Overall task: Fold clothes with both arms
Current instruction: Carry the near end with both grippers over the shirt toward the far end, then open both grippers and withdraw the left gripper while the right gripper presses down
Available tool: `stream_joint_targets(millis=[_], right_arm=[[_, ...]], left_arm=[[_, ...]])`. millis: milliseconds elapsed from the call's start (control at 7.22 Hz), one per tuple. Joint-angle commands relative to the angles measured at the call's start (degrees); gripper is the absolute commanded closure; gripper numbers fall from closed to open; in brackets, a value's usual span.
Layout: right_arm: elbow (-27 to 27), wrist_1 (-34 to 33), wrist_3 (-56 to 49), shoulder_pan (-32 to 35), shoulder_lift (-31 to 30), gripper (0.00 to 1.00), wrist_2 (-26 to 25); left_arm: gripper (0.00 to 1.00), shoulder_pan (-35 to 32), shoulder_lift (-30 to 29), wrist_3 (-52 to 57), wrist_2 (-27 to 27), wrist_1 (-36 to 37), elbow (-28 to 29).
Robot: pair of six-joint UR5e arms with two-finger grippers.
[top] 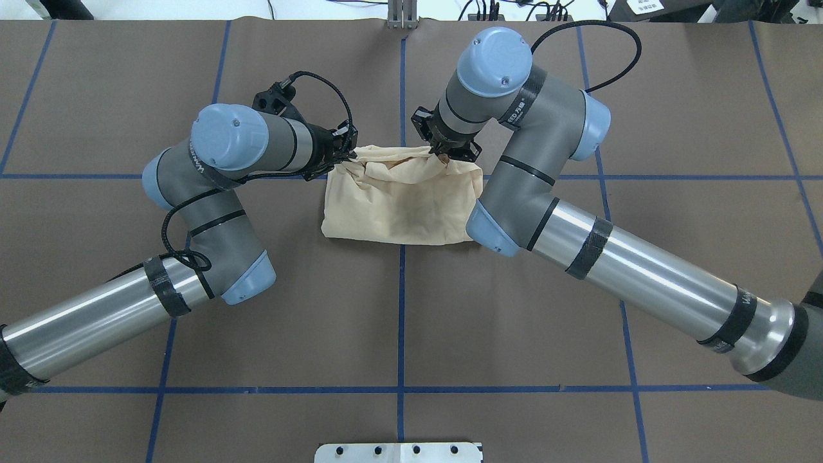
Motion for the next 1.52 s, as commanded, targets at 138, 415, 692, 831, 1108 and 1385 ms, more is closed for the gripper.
stream_joint_targets(millis=[138, 415, 692, 831, 1108, 1385], right_arm=[[-0.53, 0.03, 0.12, 0.00, 0.12, 0.90, -0.07], [-0.53, 0.03, 0.12, 0.00, 0.12, 0.13, -0.16], [-0.53, 0.90, 0.12, 0.26, 0.29, 0.00, -0.25], [-0.44, 3.17, 0.38, 0.96, 0.29, 0.00, 0.36], [2.53, 3.02, -0.23, 0.62, -0.06, 0.00, 0.90], [4.74, 2.49, -3.64, -3.40, -0.32, 0.00, -0.32]], left_arm=[[1.00, 0.00, -0.02, 0.00, 0.00, 0.00, 0.50], [0.02, 0.00, -0.03, 0.18, 0.00, 0.00, 0.50], [0.01, 0.00, 0.06, 0.36, -0.09, 0.09, 0.07], [0.01, -0.44, 0.15, 0.53, -0.52, 0.52, -0.89], [0.01, -3.06, 4.08, 3.68, -4.19, 2.27, -7.02], [0.01, -5.88, 11.72, 7.98, -8.33, 2.37, -14.93]])
